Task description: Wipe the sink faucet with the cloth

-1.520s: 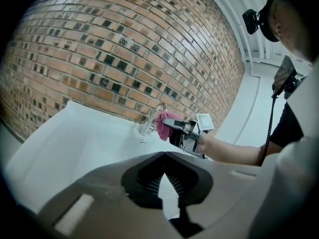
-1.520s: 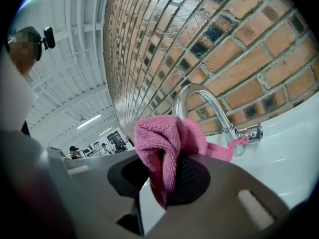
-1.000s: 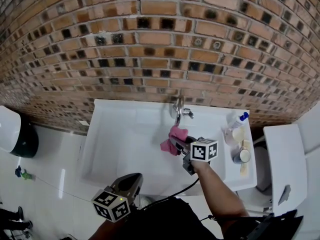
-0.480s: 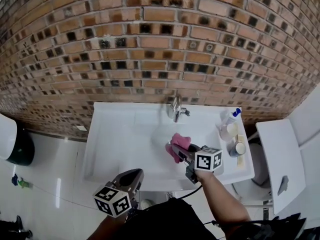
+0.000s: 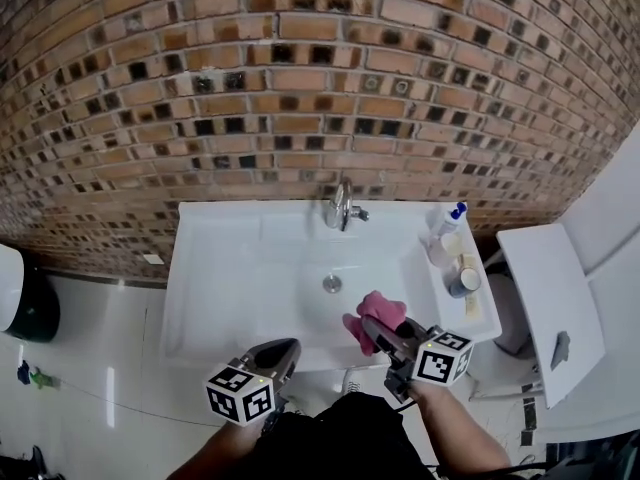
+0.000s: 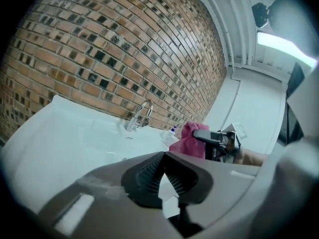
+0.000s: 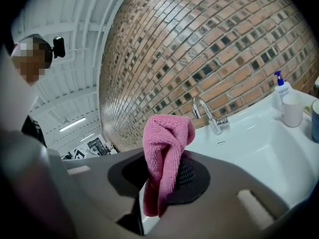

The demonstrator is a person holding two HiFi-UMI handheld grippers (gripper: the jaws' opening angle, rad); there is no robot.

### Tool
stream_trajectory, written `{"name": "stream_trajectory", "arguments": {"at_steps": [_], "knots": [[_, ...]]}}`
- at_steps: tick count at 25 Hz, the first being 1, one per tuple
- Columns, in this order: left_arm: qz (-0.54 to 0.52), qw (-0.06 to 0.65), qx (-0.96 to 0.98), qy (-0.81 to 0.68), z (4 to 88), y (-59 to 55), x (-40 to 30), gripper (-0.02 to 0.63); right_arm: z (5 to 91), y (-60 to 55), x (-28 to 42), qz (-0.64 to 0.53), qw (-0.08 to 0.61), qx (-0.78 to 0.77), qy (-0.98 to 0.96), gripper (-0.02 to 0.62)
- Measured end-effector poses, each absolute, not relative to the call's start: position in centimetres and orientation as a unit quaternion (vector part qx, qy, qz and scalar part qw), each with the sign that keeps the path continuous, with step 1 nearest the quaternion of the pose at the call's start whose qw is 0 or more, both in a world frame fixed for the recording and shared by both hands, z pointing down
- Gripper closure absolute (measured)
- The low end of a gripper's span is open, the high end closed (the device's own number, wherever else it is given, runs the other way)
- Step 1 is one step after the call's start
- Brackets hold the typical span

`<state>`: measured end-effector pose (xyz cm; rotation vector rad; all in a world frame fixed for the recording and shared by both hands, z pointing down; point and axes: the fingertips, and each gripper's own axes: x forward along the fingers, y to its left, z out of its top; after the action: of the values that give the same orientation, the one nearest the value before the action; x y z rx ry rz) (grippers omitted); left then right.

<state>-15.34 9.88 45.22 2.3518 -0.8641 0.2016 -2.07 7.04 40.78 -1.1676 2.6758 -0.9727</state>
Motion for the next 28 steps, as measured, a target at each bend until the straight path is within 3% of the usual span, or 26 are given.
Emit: {"name": "stream_trajectory", "arguments": {"at_steps": [28], "knots": [[0.107, 0.293, 0.880, -0.357, 43.7, 9.7, -6.0, 0.600, 41.5, 13.1, 3.7, -0.294, -0.010, -0.327, 0.898, 0.517]]}}
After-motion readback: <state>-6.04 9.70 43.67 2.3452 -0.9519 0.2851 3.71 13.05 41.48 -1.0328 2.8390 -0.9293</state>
